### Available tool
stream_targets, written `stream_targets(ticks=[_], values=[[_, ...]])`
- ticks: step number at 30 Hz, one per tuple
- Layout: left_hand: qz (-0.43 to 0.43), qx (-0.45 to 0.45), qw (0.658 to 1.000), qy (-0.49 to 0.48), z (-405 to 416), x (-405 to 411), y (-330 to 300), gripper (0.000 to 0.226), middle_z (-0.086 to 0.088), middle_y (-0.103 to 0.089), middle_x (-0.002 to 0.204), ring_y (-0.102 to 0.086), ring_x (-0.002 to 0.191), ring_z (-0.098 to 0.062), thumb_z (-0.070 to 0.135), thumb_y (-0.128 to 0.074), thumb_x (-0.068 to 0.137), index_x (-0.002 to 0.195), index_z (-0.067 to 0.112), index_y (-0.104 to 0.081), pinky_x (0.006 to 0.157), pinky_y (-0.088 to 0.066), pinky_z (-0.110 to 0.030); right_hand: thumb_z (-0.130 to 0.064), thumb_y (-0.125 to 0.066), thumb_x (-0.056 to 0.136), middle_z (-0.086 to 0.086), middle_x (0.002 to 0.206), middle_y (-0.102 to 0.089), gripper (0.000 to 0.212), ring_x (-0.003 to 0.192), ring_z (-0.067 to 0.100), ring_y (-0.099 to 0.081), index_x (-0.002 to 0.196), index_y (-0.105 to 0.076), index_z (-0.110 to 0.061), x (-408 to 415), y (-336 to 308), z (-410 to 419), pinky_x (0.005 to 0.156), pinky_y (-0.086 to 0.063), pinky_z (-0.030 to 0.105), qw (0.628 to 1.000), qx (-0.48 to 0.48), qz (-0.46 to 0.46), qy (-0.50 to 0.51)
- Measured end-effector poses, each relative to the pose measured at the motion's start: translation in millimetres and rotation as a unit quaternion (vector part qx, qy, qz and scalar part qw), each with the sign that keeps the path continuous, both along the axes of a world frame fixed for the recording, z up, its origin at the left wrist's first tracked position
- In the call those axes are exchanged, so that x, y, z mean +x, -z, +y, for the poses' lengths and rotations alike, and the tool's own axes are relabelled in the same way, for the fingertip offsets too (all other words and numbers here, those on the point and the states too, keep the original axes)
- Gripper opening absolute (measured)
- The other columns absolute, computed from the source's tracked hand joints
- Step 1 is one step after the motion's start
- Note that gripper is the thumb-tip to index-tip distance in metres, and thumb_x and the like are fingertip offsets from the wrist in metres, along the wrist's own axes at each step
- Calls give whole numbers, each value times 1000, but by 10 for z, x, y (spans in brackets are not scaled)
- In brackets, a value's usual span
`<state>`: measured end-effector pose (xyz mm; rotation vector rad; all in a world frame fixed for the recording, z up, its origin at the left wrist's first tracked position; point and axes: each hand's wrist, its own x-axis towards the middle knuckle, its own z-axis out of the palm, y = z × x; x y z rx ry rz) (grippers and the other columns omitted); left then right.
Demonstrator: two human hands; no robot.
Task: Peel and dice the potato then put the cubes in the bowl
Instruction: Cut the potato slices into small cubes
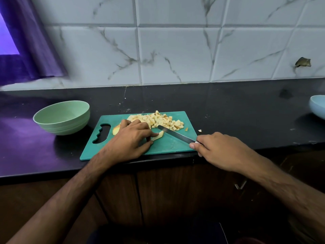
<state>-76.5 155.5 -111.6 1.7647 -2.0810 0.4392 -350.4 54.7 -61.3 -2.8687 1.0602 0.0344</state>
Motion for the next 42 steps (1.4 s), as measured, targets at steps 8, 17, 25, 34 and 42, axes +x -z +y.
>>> stream_targets(ticks=[8, 17, 25, 34, 42], values=[[-12, -4, 1000, -23, 20, 12, -16, 36, 15, -57, 98, -49, 95, -8, 52, -47, 96, 112, 33, -74, 79, -23, -34, -58, -28, 105, -8, 89, -62, 42, 78, 9, -61, 92, -55, -29, 19, -12, 15, 72, -56, 35, 1000, -7, 16, -6], [-2, -47, 998, -30, 21, -26, -50, 26, 16, -59, 102, -53, 98, -10, 38, -70, 92, 117, 33, -67, 79, -21, -33, -57, -28, 106, -7, 89, -63, 41, 76, 9, -61, 87, -52, -30, 11, -80, 26, 68, -54, 32, 1000, -1, 18, -17], [37, -23, 999, -16, -53, -31, -70, 31, 17, -58, 115, -50, 109, -6, 36, -69, 93, 121, 32, -56, 85, -25, -33, -60, -27, 104, -8, 86, -62, 42, 74, 9, -61, 92, -54, -31, -56, -72, 25, 71, -57, 35, 999, -8, 32, -43], [34, 111, 993, 15, -298, -5, -169, 20, 24, -53, 109, -45, 109, 0, 32, -65, 97, 117, 35, -67, 82, -18, -33, -59, -23, 105, -12, 79, -52, 36, 65, 7, -55, 94, -45, -32, -63, -57, -8, 59, -47, 23, 992, -75, 67, -83], [95, 149, 984, 26, -351, 37, -214, 16, 27, -48, 100, -51, 91, 4, 30, -72, 93, 108, 33, -70, 83, -26, -34, -62, -22, 104, -9, 81, -58, 43, 65, 10, -58, 89, -48, -30, -58, 18, -56, 62, -53, 29, 994, -67, 45, -71]])
